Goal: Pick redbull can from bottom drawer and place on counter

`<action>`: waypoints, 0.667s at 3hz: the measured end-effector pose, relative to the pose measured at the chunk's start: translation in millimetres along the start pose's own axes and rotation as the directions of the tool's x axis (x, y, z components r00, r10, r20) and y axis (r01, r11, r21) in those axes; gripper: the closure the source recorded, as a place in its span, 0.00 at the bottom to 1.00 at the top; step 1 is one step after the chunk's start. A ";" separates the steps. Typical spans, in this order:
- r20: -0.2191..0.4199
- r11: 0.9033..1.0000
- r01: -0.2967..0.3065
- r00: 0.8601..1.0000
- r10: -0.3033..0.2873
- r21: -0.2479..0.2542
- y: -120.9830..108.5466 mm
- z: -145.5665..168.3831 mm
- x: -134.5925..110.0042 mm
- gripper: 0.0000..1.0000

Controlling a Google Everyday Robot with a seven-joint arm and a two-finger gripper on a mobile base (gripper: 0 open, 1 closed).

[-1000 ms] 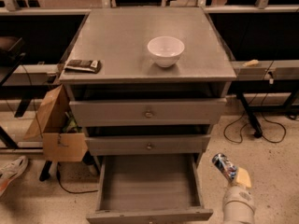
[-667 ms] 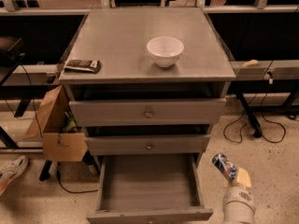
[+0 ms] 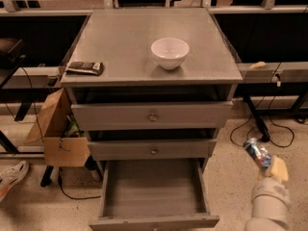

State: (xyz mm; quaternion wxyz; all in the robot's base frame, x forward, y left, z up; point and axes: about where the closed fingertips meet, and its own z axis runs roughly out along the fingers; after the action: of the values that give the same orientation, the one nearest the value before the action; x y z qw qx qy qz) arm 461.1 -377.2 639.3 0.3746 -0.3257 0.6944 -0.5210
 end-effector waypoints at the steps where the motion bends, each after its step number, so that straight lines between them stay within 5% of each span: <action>1: -0.009 0.993 -0.032 0.999 0.033 0.113 -72.8 5.1 5.6 1.00; 2: 0.026 0.979 -0.057 0.998 0.053 0.197 -140.4 5.4 -6.2 1.00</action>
Offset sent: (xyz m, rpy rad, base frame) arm 0.0271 -0.0381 0.2174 -0.0784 -0.3052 -0.0060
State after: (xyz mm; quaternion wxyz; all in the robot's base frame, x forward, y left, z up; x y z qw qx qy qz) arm 477.6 -409.0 775.4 0.4265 -0.2728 0.6441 -0.5734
